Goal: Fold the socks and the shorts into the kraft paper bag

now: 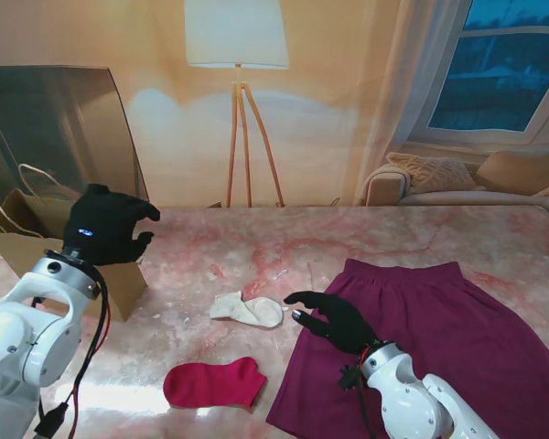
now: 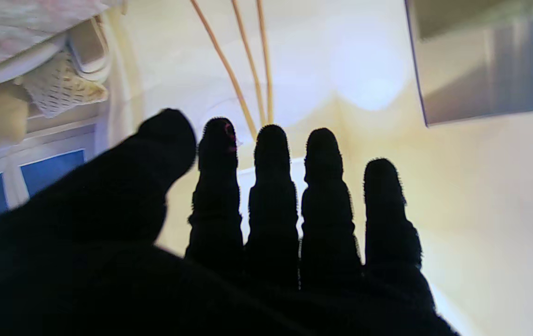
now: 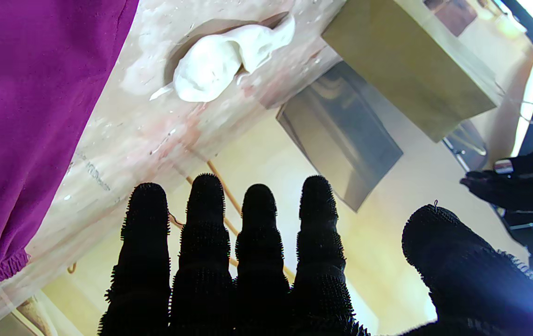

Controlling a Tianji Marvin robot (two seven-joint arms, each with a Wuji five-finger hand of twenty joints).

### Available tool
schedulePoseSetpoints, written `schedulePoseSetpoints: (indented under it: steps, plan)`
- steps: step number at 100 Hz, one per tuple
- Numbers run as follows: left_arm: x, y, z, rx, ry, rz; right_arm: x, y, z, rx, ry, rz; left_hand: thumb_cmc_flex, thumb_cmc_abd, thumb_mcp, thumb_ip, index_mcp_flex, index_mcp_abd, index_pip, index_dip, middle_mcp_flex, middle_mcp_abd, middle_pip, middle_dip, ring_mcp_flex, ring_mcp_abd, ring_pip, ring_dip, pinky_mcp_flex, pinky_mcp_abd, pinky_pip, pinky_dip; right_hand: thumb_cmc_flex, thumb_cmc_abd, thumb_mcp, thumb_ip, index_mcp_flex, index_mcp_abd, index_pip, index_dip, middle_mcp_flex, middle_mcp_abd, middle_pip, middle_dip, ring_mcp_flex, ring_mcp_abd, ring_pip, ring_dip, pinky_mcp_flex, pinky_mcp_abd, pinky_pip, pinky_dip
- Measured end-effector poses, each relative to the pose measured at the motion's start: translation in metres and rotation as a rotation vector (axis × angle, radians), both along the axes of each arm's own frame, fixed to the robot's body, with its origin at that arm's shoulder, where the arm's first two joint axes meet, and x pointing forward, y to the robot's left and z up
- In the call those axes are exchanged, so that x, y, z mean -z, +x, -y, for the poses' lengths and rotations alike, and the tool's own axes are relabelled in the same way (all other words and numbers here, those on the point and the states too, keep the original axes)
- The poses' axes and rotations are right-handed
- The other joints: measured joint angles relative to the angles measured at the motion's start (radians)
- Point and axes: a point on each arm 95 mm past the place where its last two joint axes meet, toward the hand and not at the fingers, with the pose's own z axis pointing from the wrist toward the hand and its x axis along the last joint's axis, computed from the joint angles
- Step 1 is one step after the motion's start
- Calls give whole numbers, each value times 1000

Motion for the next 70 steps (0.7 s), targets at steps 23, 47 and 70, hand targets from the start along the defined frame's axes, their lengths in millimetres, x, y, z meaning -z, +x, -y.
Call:
schedulePoseSetpoints:
  steps: [23, 47, 70]
  plan:
    - [52, 5, 16, 51, -72, -84, -3, 3, -2, -3, -18, -13, 22, 6, 0, 0, 0, 0, 0, 0, 1, 0, 0, 0, 0, 0, 0, 0, 9, 12, 20, 0, 0, 0, 0, 0, 0, 0, 0, 0, 0, 0, 0, 0, 0, 0, 0, 0, 0, 0, 0, 0]
    - [99, 17, 30, 99, -134, -187, -4, 5, -8, -14, -33, -23, 31, 26, 1, 0, 0, 2, 0, 0, 1, 0, 0, 0, 1, 1, 0, 0, 24, 38, 49, 0, 0, 0, 0, 0, 0, 0, 0, 0, 0, 0, 0, 0, 0, 0, 0, 0, 0, 0, 0, 0]
    - [134, 33, 48, 151, -137, -270, -3, 7, -12, -19, -38, -38, 34, 26, 2, 0, -61, 6, -28, -4, 1, 0, 0, 1, 1, 11, 0, 2, 8, 72, 60, 9, 0, 0, 0, 0, 0, 0, 0, 0, 0, 0, 0, 0, 0, 0, 0, 0, 0, 0, 0, 2]
